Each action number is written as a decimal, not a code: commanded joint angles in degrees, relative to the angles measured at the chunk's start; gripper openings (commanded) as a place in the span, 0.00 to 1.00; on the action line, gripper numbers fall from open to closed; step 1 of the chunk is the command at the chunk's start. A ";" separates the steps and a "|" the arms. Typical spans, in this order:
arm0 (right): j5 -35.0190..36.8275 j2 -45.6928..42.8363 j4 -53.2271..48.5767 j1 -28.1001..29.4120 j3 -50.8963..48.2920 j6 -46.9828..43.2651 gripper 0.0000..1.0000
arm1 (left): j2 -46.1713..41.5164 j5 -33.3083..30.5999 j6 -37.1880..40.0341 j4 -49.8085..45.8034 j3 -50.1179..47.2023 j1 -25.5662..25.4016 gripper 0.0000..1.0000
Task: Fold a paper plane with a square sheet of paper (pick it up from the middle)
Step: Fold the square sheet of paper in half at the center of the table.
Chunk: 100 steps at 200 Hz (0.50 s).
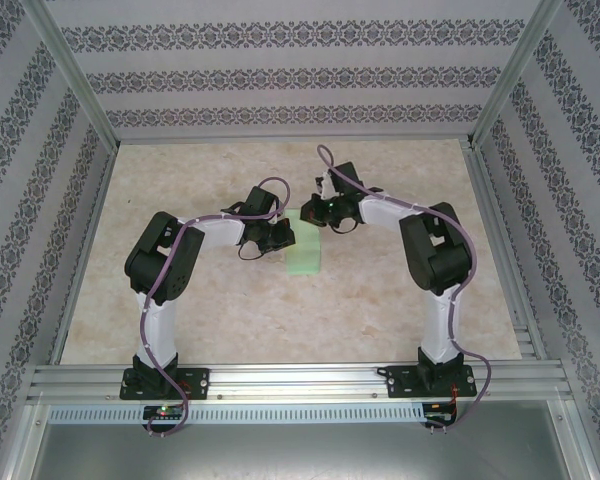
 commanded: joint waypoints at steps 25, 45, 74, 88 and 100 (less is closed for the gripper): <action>1.07 5.20 -0.93 -0.34 3.14 0.95 0.00 | 6.43 -7.38 0.39 -12.96 -4.37 0.05 0.00; 2.32 6.41 -1.57 -1.74 3.24 0.40 0.00 | 6.41 -7.35 0.50 -13.14 -4.47 0.10 0.00; 3.64 7.49 -2.35 -5.10 3.68 -1.27 0.00 | 6.34 -7.29 0.80 -13.47 -4.28 0.07 0.00; 3.72 8.19 -3.26 -6.72 4.80 -1.65 0.00 | 6.34 -7.22 0.96 -13.58 -4.17 0.01 0.00; 4.37 8.73 -3.73 -7.88 5.79 -1.72 0.00 | 6.43 -7.15 1.04 -13.58 -4.28 -0.04 0.00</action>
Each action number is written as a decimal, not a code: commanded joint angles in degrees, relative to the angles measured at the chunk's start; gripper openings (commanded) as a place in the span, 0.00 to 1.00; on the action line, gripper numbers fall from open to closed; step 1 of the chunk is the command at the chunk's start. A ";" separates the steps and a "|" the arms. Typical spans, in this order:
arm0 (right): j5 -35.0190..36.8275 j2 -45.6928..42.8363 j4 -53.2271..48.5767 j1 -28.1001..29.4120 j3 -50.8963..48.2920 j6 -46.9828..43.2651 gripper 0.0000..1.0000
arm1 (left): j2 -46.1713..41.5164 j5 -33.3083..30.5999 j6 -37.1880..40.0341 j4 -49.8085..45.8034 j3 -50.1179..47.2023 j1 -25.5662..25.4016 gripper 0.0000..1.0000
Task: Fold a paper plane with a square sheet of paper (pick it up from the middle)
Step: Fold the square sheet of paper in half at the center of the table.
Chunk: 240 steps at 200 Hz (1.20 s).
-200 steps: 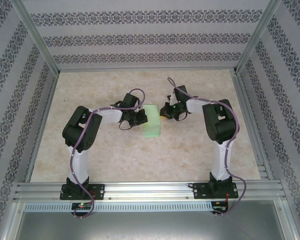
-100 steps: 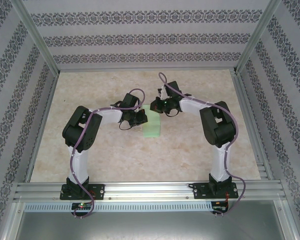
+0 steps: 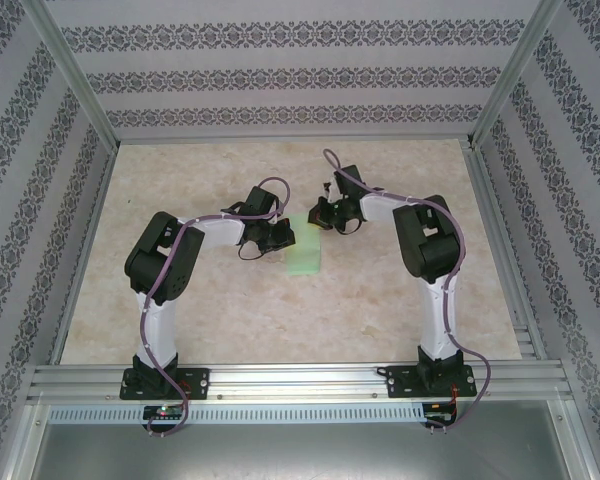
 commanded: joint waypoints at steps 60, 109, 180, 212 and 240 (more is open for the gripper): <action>3.55 -2.69 -3.81 -3.94 6.20 -3.65 0.00 | 6.47 -6.92 1.39 -13.80 -3.92 -0.15 0.00; -0.68 -2.24 -2.70 1.36 2.77 -2.01 0.00 | 6.52 -7.08 1.37 -13.73 -3.93 -0.14 0.00; 1.29 3.01 -4.70 0.68 5.49 -1.88 0.00 | 6.44 -7.01 1.36 -13.66 -4.14 -0.14 0.00; 3.86 4.42 -5.85 -2.07 6.86 -1.86 0.00 | 6.45 -6.99 1.37 -13.47 -4.35 -0.25 0.00; 4.16 4.83 -5.00 -3.75 8.83 -1.09 0.00 | 6.41 -7.04 1.43 -13.47 -4.46 -0.17 0.00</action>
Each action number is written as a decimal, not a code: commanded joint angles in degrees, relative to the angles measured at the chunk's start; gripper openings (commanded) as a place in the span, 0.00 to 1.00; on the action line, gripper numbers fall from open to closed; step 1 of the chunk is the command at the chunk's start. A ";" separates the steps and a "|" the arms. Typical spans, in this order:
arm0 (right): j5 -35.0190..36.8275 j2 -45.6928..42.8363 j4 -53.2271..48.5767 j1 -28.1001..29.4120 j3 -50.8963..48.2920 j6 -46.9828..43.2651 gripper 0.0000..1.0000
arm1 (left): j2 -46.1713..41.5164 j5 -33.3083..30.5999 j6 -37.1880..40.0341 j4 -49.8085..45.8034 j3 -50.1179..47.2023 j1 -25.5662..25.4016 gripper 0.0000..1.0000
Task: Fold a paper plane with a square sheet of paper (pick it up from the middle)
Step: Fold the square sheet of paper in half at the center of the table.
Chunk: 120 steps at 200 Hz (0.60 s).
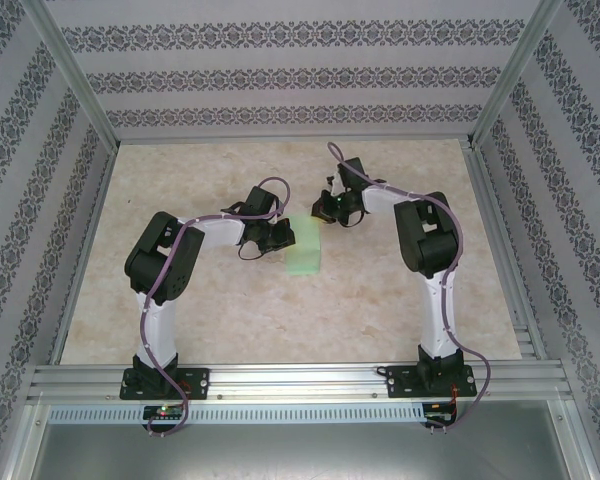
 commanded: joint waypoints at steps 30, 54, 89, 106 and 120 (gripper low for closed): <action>1.56 -2.33 1.75 -1.82 1.16 0.35 0.00 | 6.38 -7.10 1.49 -13.53 -4.49 -0.22 0.00; -0.48 -8.61 5.39 -0.75 -6.03 1.86 0.00 | 6.54 -7.32 1.49 -13.47 -4.55 -0.22 0.00; -2.88 -14.60 8.24 1.77 -16.78 4.22 0.00 | 6.54 -7.50 1.74 -13.57 -4.39 -0.18 0.00; -3.50 -15.61 8.05 3.46 -19.17 4.36 0.00 | 6.40 -7.66 1.92 -13.61 -4.46 -0.18 0.00; -3.69 -15.75 8.09 4.56 -20.58 4.57 0.00 | 6.42 -7.76 1.99 -13.54 -4.55 -0.22 0.00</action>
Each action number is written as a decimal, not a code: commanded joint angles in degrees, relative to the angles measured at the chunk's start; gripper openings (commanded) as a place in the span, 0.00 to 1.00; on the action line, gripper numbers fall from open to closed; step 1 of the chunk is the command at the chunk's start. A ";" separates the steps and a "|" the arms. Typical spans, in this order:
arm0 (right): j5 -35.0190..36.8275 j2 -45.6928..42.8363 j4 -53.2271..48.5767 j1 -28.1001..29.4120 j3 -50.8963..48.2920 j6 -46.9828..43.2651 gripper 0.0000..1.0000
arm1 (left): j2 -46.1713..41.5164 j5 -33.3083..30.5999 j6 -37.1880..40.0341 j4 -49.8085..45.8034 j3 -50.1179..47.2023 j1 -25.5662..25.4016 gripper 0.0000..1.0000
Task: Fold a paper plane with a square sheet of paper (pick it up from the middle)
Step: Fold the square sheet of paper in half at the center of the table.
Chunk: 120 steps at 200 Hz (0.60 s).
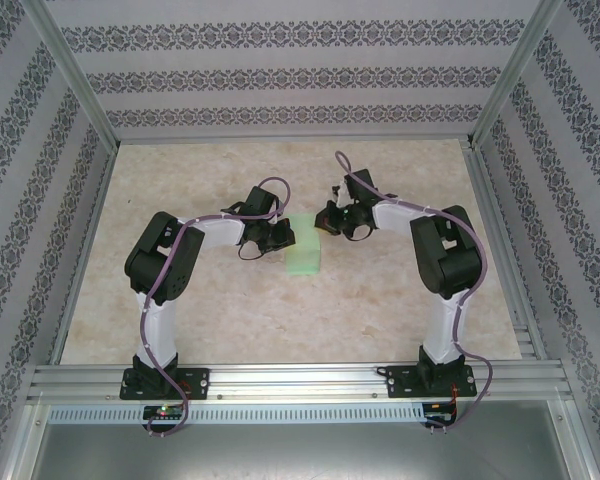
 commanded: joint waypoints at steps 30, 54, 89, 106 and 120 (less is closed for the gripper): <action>-2.11 -0.25 3.57 2.84 -5.26 2.43 0.00 | 6.54 -7.92 1.73 -13.36 -4.73 -0.19 0.00; -2.22 -0.24 4.73 3.42 -7.07 3.00 0.00 | 6.41 -8.21 1.81 -13.45 -4.81 -0.19 0.00; -1.95 -0.96 5.57 3.65 -9.49 3.08 0.00 | 6.42 -8.62 1.68 -13.14 -5.29 -0.24 0.00; -1.95 -1.46 5.79 3.72 -10.72 3.08 0.00 | 6.28 -8.88 1.60 -12.96 -5.59 -0.24 0.00; -1.87 -2.03 5.90 3.85 -11.70 2.95 0.00 | 6.35 -9.04 1.51 -12.71 -5.90 -0.19 0.00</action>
